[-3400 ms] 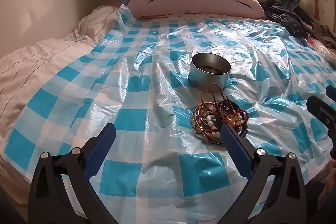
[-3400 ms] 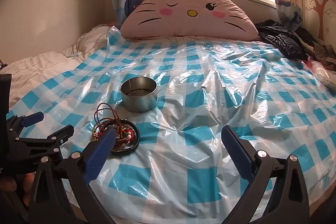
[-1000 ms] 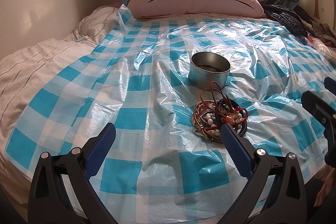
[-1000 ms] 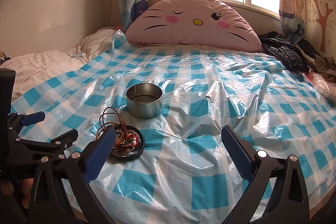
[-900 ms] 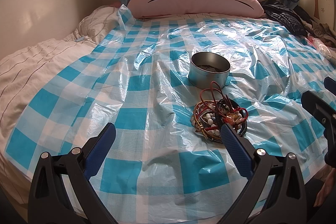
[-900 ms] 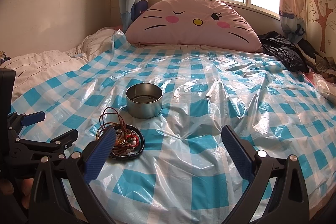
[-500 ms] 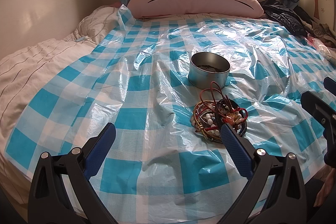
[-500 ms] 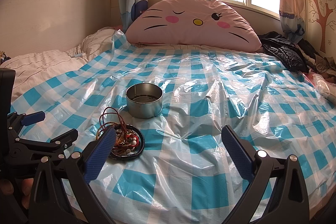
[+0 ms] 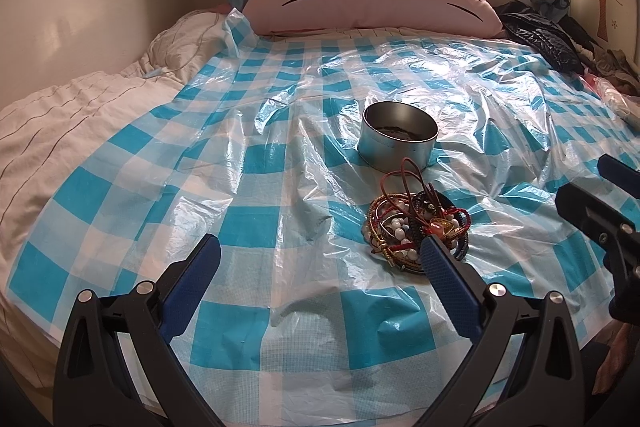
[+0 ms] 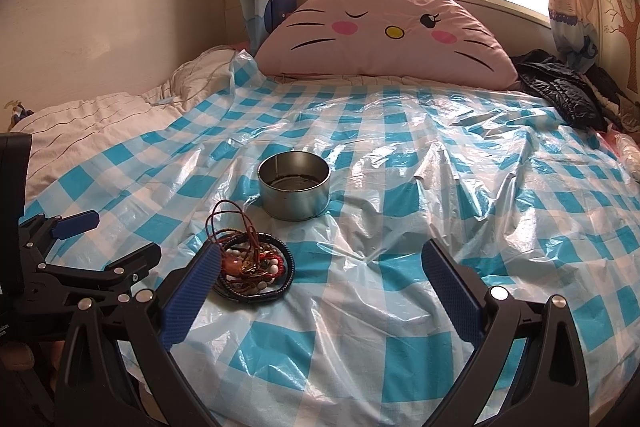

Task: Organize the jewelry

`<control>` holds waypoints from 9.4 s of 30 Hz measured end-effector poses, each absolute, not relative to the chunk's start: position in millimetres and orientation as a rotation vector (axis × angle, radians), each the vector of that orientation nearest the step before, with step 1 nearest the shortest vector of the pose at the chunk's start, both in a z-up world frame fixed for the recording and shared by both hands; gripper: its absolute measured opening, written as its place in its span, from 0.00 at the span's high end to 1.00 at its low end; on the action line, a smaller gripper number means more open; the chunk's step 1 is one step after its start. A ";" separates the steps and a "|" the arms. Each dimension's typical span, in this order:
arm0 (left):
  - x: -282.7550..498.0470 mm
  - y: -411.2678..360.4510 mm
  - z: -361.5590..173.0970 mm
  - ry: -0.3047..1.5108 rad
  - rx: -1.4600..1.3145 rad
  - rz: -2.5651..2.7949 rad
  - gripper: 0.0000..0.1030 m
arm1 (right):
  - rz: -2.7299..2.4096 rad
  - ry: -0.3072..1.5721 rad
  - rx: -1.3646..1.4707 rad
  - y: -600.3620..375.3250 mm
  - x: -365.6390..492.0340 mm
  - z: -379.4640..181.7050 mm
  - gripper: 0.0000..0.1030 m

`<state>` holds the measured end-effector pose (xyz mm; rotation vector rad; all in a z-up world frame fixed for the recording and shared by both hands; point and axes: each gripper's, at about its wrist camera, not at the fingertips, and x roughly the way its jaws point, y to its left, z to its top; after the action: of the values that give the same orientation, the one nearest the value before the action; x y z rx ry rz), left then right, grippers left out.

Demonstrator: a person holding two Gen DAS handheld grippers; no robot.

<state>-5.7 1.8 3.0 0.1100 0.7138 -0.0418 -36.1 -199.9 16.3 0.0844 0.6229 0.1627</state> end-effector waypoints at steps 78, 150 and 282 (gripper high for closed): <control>81.5 9.0 22.6 0.817 -0.154 -0.369 0.97 | 0.586 0.770 0.582 -241.1 44.1 -19.6 0.92; 87.2 -62.5 -45.3 0.889 0.176 -0.351 0.76 | 0.236 0.781 0.603 -280.9 86.6 -41.9 0.30; 187.3 5.6 -16.6 0.720 -0.332 -0.162 0.82 | 0.330 0.780 0.614 -219.7 167.6 -47.3 0.54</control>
<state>187.3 5.6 -16.6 -0.3315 0.7200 -0.1623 167.6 -219.7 -47.3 0.6140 0.7805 0.3296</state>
